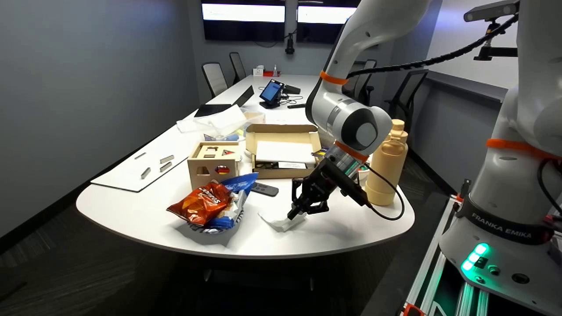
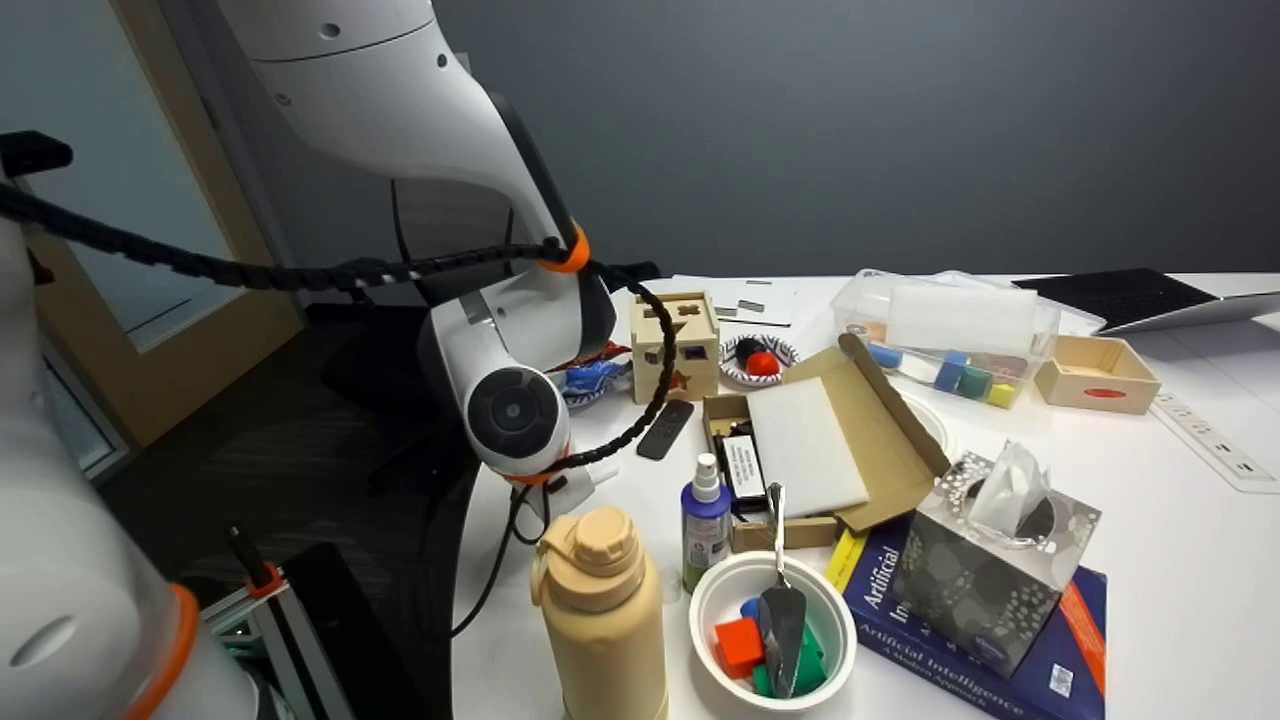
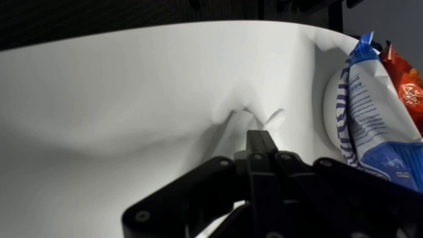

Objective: Unfold the white napkin once.

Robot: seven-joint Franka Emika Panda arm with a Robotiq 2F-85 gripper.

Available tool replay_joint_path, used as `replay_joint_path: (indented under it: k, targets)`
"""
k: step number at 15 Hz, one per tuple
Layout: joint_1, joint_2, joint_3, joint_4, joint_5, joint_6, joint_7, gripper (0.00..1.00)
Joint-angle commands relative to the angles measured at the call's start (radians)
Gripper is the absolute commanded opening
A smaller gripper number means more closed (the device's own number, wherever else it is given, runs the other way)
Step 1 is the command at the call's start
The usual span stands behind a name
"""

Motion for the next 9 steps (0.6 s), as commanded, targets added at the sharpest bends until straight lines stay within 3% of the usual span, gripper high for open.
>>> replay_joint_path:
  k: [1,7,9]
  targets:
    - [0.019,-0.062,-0.043,-0.059,0.093,-0.042,-0.083,0.0]
    - [0.011,-0.104,-0.07,-0.116,0.235,-0.122,-0.22,0.0]
    - [0.015,-0.062,-0.069,-0.071,0.285,-0.129,-0.252,0.0]
